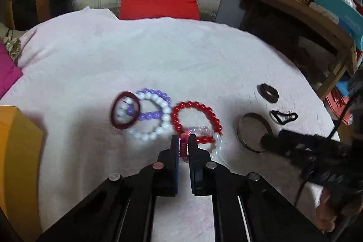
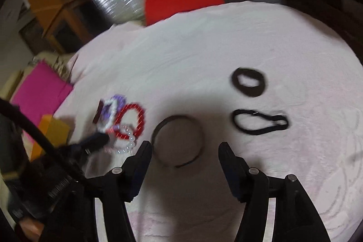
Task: Organize jewelry
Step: 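Grasp the silver bangle with the right gripper while the left grasps the clear-pink beaded bracelet, then carry both bracelets into the orange box and open both grippers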
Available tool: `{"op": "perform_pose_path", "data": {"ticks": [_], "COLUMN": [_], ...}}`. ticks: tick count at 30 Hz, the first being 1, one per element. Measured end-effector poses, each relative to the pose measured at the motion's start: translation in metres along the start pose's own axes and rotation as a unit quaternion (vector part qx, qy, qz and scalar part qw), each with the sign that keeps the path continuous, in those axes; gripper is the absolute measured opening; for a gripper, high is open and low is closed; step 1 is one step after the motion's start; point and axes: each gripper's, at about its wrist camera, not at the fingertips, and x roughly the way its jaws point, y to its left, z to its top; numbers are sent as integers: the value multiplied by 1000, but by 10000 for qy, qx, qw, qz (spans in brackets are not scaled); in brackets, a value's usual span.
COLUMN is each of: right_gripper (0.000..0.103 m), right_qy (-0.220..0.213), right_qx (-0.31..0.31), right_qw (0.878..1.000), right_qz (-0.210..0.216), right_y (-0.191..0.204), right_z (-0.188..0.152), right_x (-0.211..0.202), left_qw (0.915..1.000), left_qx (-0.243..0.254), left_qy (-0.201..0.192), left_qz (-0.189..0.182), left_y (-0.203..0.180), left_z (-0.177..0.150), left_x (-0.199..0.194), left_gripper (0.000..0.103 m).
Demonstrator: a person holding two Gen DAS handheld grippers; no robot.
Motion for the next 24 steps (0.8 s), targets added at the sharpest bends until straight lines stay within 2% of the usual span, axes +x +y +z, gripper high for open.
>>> {"op": "perform_pose_path", "data": {"ticks": [4, 8, 9, 10, 11, 12, 18, 24], "right_gripper": [79, 80, 80, 75, 65, 65, 64, 64], "right_qy": [24, -106, -132, -145, -208, -247, -372, -757], "right_qx": [-319, -559, -602, -615, -623, -631, -601, -437], "right_qw": [9992, 9955, 9942, 9934, 9920, 9909, 9897, 9907], "right_qz": [-253, -751, -881, -955, -1080, -1160, -1247, -1045], "right_y": [13, 26, 29, 32, 33, 33, 30, 34], "right_z": [-3, -4, -4, -4, -4, -4, 1, 5], "right_x": [16, 29, 33, 34, 34, 33, 30, 7], "left_qw": [9999, 9998, 9998, 9997, 9997, 9997, 9992, 9978], "left_qx": [-15, -47, -50, -53, -59, -69, -217, -332], "left_qy": [-133, -181, -187, -194, -201, -209, -293, -510], "left_qz": [80, 93, 101, 120, 129, 135, 165, 246], "left_y": [12, 20, 21, 23, 25, 28, 38, 45], "left_z": [2, 0, -1, -1, -2, -1, -2, -12], "left_x": [-13, -23, -25, -26, -29, -32, -51, -84], "left_gripper": [8, 8, 8, 8, 8, 8, 8, 8]}}
